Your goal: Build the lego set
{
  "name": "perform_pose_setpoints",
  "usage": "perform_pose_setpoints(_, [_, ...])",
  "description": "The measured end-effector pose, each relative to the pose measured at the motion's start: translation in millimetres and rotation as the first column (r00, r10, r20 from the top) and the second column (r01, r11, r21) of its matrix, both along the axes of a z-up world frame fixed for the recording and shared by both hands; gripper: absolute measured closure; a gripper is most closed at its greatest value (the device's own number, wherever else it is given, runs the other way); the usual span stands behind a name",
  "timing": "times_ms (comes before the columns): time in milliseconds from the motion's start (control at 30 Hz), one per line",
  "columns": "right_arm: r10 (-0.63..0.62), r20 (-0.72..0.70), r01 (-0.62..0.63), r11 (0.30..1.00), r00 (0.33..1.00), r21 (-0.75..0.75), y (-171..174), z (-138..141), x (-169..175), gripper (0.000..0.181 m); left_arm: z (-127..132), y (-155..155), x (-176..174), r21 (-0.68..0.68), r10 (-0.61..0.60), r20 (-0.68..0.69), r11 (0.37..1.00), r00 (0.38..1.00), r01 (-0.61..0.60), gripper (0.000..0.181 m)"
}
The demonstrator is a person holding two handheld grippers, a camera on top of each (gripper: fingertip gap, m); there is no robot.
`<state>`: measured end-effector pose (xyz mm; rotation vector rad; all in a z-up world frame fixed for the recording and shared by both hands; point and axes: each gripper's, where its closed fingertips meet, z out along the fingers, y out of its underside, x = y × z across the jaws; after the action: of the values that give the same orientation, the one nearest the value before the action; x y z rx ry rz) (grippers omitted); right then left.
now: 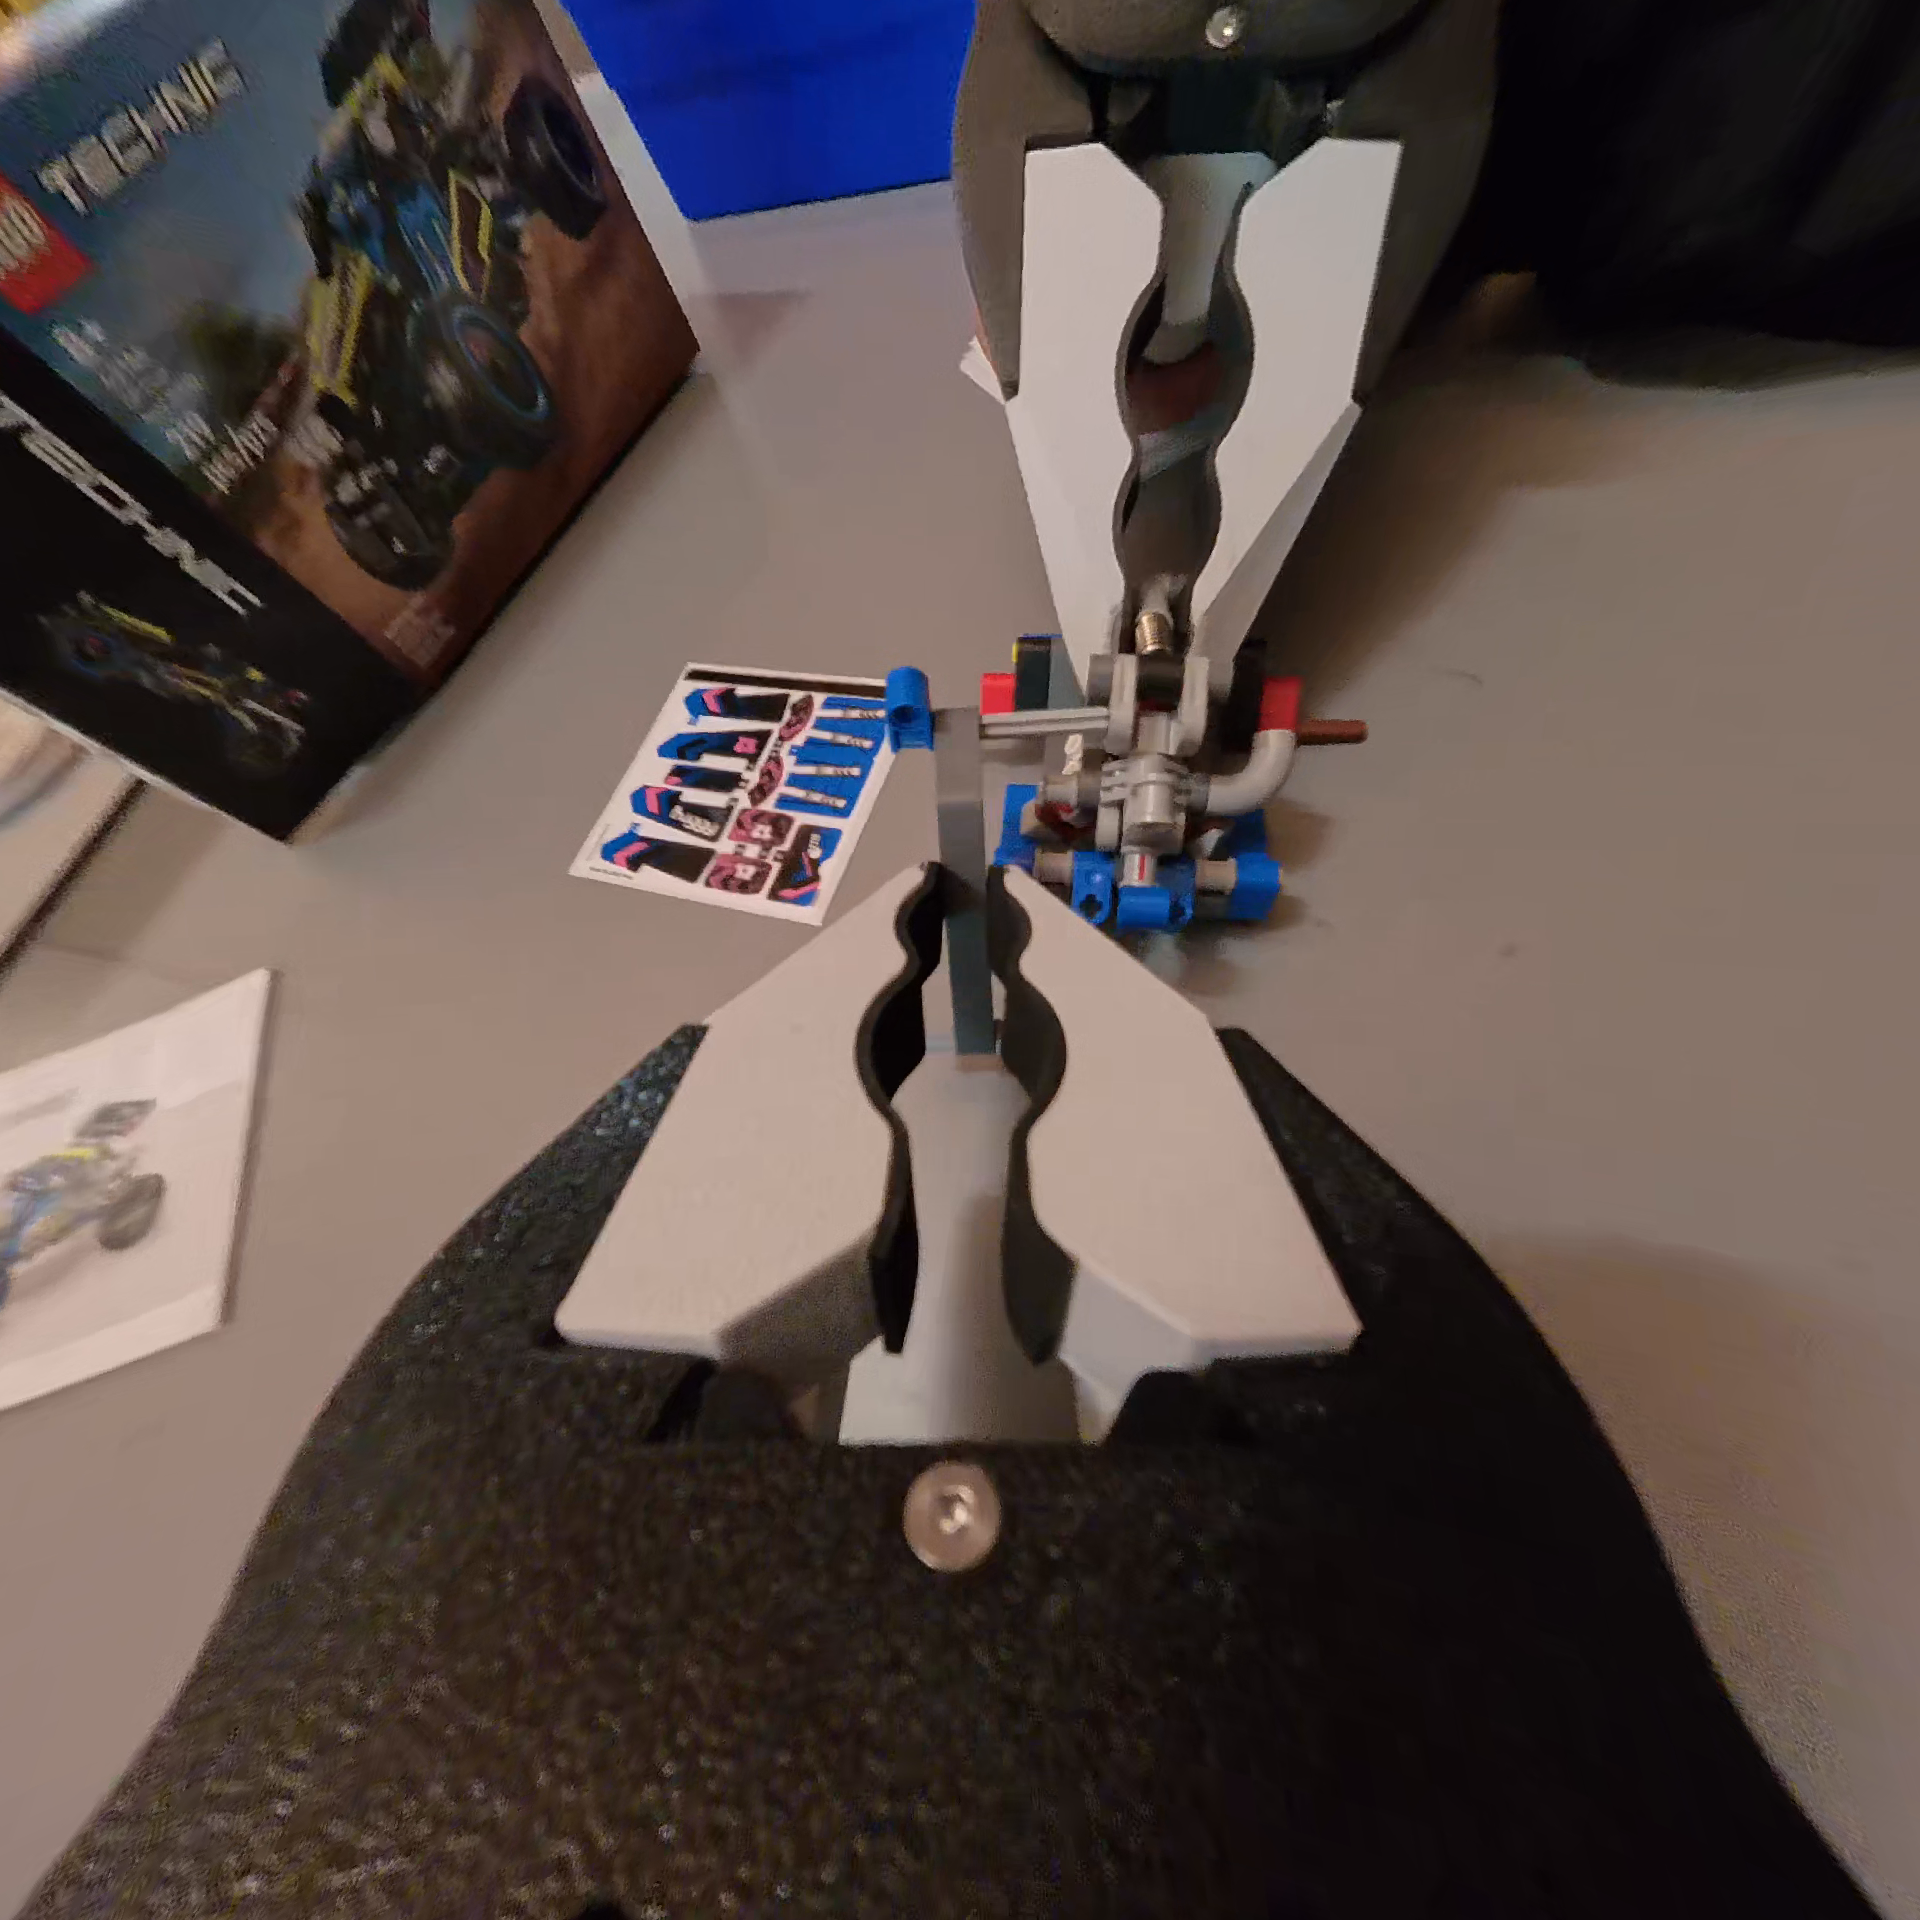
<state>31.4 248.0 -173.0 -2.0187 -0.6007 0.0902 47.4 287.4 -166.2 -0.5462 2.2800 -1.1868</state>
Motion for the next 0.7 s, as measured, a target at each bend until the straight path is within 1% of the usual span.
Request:
perform_pose_setpoints(67, [-0.003,-0.011,0.003,1.000,1.000,-0.007,0.5,-0.2,0.4,0.175,-1.0,0.7,0.5,0.023,0.002,0.046,1.000,0.999,-0.003,0.176])
perform_pose_setpoints(200, [-0.007,-0.017,0.007,1.000,1.000,-0.011,0.6,-0.4,0.5,0.175,-0.5,1.2,-1.7,0.003,0.045,-0.007,0.999,0.999,-0.045,0.176])
perform_pose_setpoints(267, [-0.006,-0.021,0.005,1.000,1.000,-0.013,0.6,-0.4,0.5,0.175,0.7,0.9,0.9,0.033,0.030,0.047,0.999,0.998,-0.031,0.177])
perform_pose_setpoints(300, [-0.005,-0.023,0.005,1.000,1.000,-0.014,0.6,-0.5,0.5,0.175,-2.2,0.6,0.7,0.047,0.018,0.036,0.999,0.999,-0.019,0.177])
perform_pose_setpoints(333, [-0.006,-0.023,0.006,1.000,1.000,-0.014,0.7,-0.5,0.7,0.175,-8.5,-0.2,-1.3,0.053,0.002,-0.014,0.999,1.000,-0.001,0.176])
perform_pose_setpoints(400, [-0.001,-0.024,0.001,1.000,1.000,-0.014,0.3,-0.5,0.4,0.175,-8.3,-1.0,-2.0,-0.022,0.015,-0.100,1.000,0.995,-0.018,0.177])
perform_pose_setpoints(433, [-0.001,-0.025,0.001,1.000,1.000,-0.014,0.4,-0.5,0.7,0.175,-7.0,-0.5,-2.5,-0.034,0.019,-0.113,0.999,0.993,-0.023,0.177])
perform_pose_setpoints(567, [0.005,-0.016,-0.005,1.000,1.000,-0.009,0.3,-0.3,0.6,0.175,-7.4,-0.9,-1.9,-0.067,0.025,-0.129,0.997,0.991,-0.034,0.176])
perform_pose_setpoints(700, [0.016,0.000,-0.016,1.000,1.000,0.002,-0.4,0.0,0.7,0.175,3.3,1.0,-1.8,-0.124,0.030,-0.086,0.991,0.996,-0.041,0.177])
